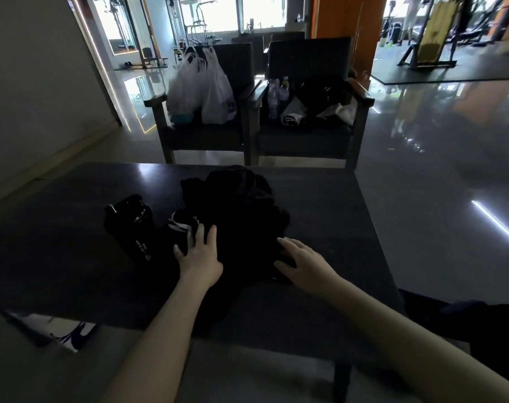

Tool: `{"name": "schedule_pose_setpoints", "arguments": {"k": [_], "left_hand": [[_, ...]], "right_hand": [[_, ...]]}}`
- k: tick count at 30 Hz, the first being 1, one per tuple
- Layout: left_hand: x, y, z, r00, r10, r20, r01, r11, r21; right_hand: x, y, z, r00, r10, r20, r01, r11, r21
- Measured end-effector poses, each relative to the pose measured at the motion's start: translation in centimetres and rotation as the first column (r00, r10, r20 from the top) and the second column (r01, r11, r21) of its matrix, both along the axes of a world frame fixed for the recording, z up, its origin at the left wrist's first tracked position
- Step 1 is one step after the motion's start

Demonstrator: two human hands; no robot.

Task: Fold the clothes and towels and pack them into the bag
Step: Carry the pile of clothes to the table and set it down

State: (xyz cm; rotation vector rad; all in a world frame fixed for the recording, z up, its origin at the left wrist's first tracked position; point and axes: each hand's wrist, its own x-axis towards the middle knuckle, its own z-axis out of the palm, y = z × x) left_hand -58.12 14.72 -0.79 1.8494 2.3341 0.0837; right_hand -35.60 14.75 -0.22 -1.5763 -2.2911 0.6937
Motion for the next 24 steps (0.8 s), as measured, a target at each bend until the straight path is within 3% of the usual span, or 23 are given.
{"name": "schedule_pose_setpoints", "arguments": {"k": [9,17,24], "left_hand": [[10.9,-4.0,4.4,0.944,-0.289,0.157,0.276,0.956,0.098],[23.7,-8.4,6.5,0.795,-0.521,0.312,0.520,0.849,0.093],[35.9,-11.8,4.4,0.665,-0.651,0.365,0.687,0.726,0.044]], "right_hand": [[9.8,-6.4,4.8,0.987,-0.073,0.142,0.076,0.997,-0.017],[22.3,-13.8,7.3,0.942,-0.207,0.264,0.234,0.969,-0.075],[34.0,-21.1,7.6,0.886,-0.299,0.354,0.367,0.919,-0.144]]}}
